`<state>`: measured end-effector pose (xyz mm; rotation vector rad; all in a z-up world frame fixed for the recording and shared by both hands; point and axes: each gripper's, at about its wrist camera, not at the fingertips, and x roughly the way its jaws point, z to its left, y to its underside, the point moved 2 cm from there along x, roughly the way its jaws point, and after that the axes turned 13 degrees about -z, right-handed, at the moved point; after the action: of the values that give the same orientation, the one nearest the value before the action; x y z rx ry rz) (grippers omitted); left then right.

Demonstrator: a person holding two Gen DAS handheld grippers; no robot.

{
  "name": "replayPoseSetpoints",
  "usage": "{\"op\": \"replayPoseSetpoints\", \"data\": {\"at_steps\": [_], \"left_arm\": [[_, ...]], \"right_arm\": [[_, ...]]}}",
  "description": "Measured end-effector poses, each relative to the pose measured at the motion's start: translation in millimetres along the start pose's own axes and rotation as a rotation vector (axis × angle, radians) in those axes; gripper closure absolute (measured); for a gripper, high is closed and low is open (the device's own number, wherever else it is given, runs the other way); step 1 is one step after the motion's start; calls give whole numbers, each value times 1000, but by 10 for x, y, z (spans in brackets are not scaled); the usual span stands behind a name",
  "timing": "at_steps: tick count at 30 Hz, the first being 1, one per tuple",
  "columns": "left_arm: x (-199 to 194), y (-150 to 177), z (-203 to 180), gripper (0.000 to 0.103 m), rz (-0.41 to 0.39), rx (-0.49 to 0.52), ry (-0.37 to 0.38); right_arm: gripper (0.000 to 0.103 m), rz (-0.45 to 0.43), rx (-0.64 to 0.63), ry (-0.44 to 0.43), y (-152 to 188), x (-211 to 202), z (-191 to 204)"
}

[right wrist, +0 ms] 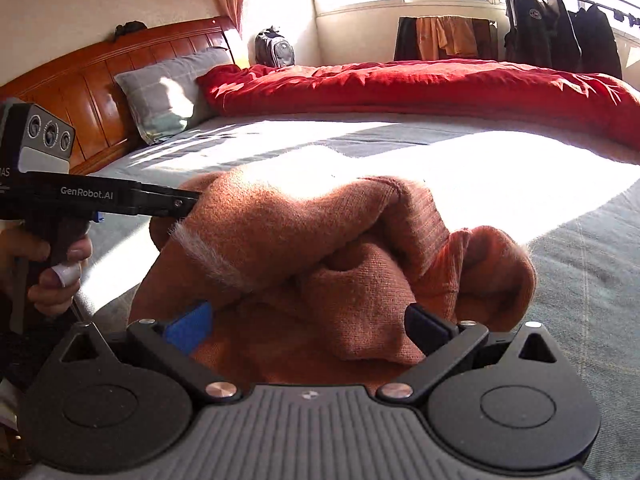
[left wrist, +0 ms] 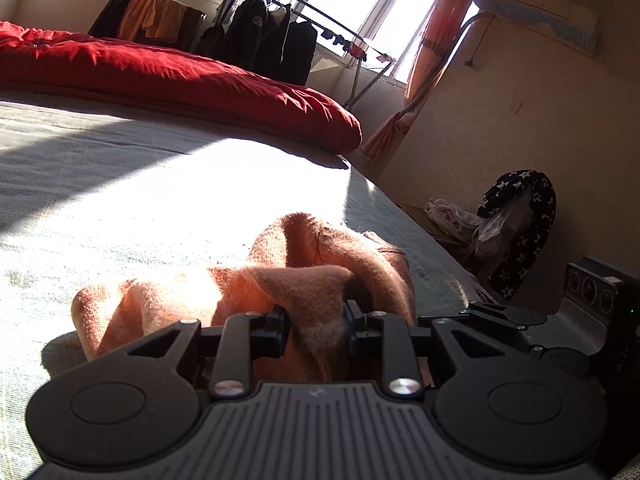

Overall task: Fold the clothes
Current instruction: 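Close the left gripper on the sweater while the right gripper closes on another fold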

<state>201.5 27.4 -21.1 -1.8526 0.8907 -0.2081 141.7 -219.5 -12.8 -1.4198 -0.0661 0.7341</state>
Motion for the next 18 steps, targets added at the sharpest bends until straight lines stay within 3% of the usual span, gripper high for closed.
{"op": "replayPoseSetpoints", "data": {"at_steps": [4,5,7,10,16,18], "left_arm": [[120,-15,5,78,12,0,8],[91,-21,-32,85,7,24,-9],[32,-35,-107,89,-3,74,-43],[-256,-121,-237,90,-61,193,-135],[-800,-323,-119,98,-87,231,-305],[-916,-313,-48,98,-82,207,-330]], "right_arm": [[0,-21,-30,1,-169,-87,-10],[0,-22,-41,10,-188,-106,-18],[0,-22,-57,29,-212,-147,-50],[0,-21,-61,45,-226,-207,-102],[0,-53,-66,60,-274,-280,-231],[0,-70,-53,51,-308,-289,-277]]}}
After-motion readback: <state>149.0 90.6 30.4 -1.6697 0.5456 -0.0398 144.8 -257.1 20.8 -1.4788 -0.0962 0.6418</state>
